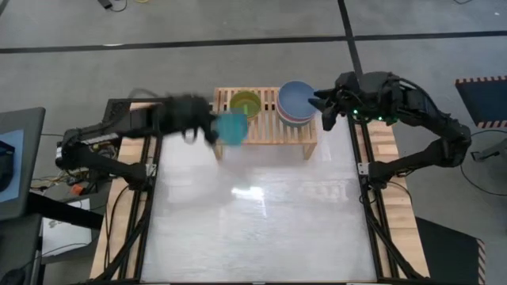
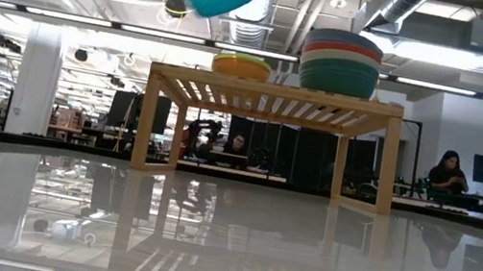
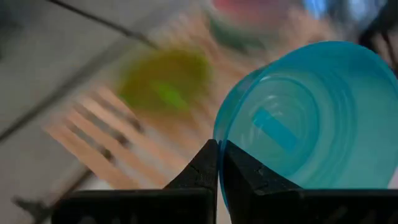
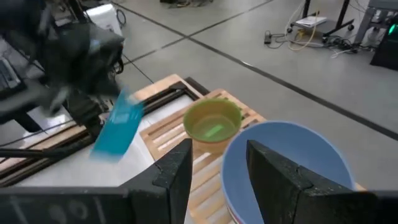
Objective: Place and stack bowls onto a shelf
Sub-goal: Stack the blue bowl on top of the green bowl on the shelf
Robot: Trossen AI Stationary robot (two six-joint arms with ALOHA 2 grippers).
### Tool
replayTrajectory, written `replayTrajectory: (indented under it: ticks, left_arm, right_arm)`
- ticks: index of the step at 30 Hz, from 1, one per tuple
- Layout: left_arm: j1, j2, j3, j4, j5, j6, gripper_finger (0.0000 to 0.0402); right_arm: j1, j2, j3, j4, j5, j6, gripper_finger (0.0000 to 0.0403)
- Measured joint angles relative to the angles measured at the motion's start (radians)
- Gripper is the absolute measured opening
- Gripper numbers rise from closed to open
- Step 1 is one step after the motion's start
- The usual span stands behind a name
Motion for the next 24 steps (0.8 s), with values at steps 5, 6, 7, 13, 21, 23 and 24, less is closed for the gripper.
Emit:
replayTrajectory:
  ticks: [5,6,7,13,21,23,24]
  left_arm:
    - [0.284,0.041,0.077,0.256,0.107,-0.003,0.0000]
    - [0.324,0.061,0.093,0.263,0.139,-0.008,0.0000]
    - [0.357,0.086,0.114,0.262,0.167,-0.012,0.0000]
    - [0.449,0.261,0.274,0.155,0.235,-0.018,0.0000]
    - [0.477,0.463,0.489,-0.066,0.260,-0.014,0.0000]
    - [0.477,0.495,0.530,-0.110,0.285,-0.014,0.0000]
    - [0.477,0.507,0.547,-0.129,0.297,-0.013,0.0000]
  right_arm:
    - [-0.004,-0.004,0.000,-0.027,0.000,-0.006,0.0175]
    - [-0.004,-0.004,0.000,-0.030,-0.001,-0.008,0.0175]
    - [-0.004,-0.004,0.000,-0.033,-0.001,-0.010,0.0175]
    - [-0.001,-0.004,0.000,-0.087,-0.002,-0.010,0.0175]
    - [-0.001,-0.005,0.000,-0.144,-0.002,-0.002,0.0175]
    - [-0.001,-0.005,0.000,-0.150,-0.001,-0.001,0.0175]
    - [-0.001,-0.005,0.000,-0.151,-0.001,0.000,0.0175]
